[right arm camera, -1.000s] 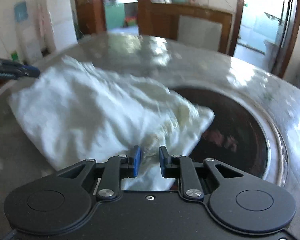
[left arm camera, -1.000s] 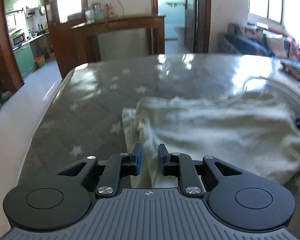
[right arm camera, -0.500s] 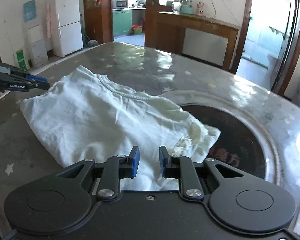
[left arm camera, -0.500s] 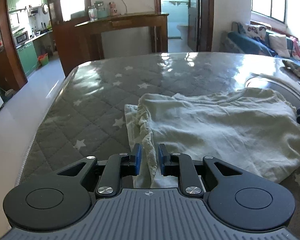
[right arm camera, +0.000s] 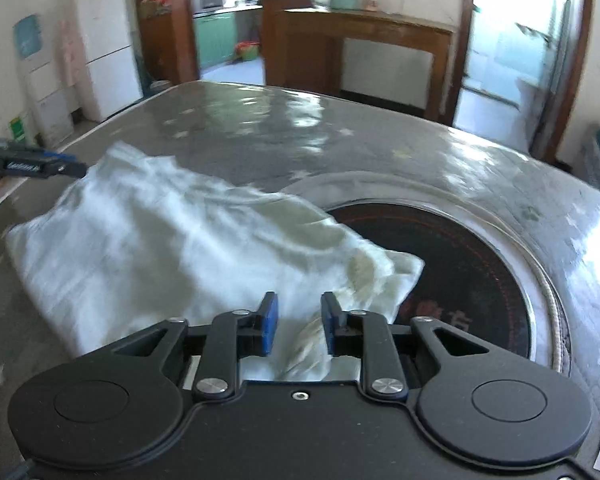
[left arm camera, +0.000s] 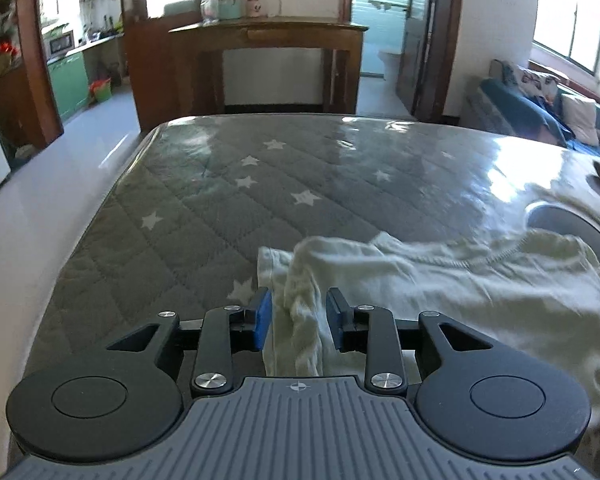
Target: Fold clothes
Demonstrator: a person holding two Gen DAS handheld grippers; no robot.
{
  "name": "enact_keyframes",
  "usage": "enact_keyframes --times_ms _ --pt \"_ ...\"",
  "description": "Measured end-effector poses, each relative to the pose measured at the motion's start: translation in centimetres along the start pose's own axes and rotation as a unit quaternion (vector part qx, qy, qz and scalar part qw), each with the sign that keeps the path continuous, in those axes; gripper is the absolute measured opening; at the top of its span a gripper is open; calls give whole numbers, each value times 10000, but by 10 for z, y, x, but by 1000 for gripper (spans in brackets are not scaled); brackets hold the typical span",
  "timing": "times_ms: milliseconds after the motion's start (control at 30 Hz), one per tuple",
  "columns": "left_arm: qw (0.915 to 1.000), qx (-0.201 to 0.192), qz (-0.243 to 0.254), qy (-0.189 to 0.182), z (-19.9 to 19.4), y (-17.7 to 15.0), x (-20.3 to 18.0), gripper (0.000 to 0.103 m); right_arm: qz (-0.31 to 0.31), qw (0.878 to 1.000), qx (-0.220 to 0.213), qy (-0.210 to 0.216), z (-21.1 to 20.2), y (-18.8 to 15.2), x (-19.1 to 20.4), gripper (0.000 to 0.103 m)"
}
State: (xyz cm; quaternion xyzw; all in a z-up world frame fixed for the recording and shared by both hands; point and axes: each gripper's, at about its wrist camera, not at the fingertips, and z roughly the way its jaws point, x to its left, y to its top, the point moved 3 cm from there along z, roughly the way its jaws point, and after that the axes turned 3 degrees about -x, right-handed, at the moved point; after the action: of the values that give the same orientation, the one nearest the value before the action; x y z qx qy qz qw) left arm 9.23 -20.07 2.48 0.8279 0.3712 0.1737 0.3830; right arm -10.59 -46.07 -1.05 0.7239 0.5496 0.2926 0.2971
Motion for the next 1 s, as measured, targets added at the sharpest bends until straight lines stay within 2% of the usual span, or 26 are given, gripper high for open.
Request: enact_keyframes --times_ms 267,300,333,400,567,667,733,767,833,900,1000 --pt "9997 144 -186 -16 22 5 0 31 201 9997 10 -123 30 12 -16 35" --pt "9998 149 -165 -21 23 5 -1 27 219 9996 13 -148 33 12 -18 34" --pt "9998 142 -140 -15 23 4 -2 17 233 9996 16 -177 36 13 -19 31" --pt "9999 110 -96 26 21 4 -3 13 259 9995 61 -163 41 13 -21 27" --pt "9998 110 -127 72 22 3 -5 12 205 9992 100 -322 44 13 -20 25" --pt "9994 68 -326 -50 17 3 0 15 275 9991 71 -312 39 14 -22 26" --pt "9990 25 -429 -118 13 3 3 21 311 9991 34 -303 30 14 -22 28" --pt "9991 -30 -413 -121 7 3 4 24 341 9990 33 -290 25 14 -22 30" --pt "9992 -138 -364 -124 -3 2 5 33 420 9988 44 -260 16 12 -23 42" --pt "9993 -214 -269 -138 -13 0 4 35 518 9984 76 -227 8 7 -26 49" --pt "9993 -236 -194 -200 -28 -8 3 41 673 9975 119 -202 3 -3 -28 54"
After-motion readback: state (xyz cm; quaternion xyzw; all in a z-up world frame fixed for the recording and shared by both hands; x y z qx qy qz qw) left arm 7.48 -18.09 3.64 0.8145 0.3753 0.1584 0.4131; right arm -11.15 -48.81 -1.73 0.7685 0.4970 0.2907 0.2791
